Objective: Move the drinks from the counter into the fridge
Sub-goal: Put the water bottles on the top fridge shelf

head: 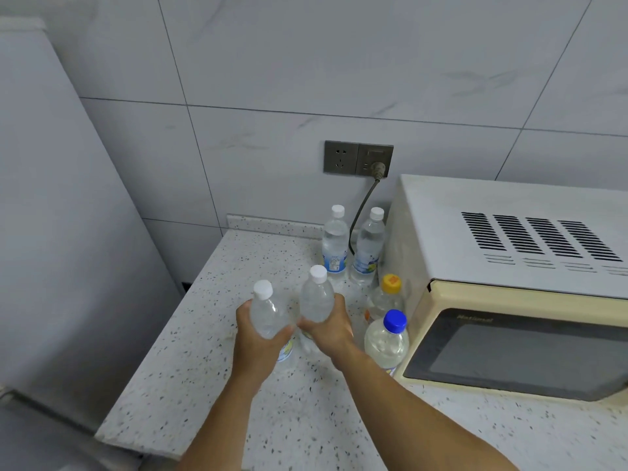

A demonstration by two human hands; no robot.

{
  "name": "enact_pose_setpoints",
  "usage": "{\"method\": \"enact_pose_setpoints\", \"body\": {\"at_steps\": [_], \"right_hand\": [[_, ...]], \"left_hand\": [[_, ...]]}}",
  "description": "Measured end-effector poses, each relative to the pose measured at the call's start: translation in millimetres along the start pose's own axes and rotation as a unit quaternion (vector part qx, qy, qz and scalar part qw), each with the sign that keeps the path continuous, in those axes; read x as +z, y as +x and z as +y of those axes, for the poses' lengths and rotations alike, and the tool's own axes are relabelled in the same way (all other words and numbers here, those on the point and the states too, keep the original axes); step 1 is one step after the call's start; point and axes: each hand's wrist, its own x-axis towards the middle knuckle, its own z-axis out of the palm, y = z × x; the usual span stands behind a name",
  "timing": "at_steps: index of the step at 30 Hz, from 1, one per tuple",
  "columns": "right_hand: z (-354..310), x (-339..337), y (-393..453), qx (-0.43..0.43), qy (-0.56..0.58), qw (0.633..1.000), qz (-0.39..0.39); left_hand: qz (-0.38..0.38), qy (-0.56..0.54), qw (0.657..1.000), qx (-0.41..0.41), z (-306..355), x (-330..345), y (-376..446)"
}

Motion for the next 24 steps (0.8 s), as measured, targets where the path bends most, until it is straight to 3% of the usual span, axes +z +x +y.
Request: {"method": "enact_pose_setpoints", "body": {"at_steps": [6, 13, 16, 21, 24], "right_hand": [[10, 1, -20, -0.020, -0.008, 1.000, 0.010], [39, -2, -65, -0.065, 0.019, 0.998, 0.011], [47, -9, -81, -0.083, 0.050, 0.995, -0.017], [58, -25, -111, -0.083, 0.118, 0.985, -0.096], [68, -37, -122, -0.047, 0.184, 0.968, -0.161]], "left_hand": [[-0.003, -0.024, 0.998, -0.056, -21, 0, -9], [0.059, -0.160, 0.983, -0.071, -36, -7, -51], [0.035, -0.249, 0.964, -0.082, -41, -20, -76], [-0.015, -0.304, 0.949, -0.077, -37, -38, -115], [-0.017, -0.357, 0.925, -0.129, -35, -43, -146]]}}
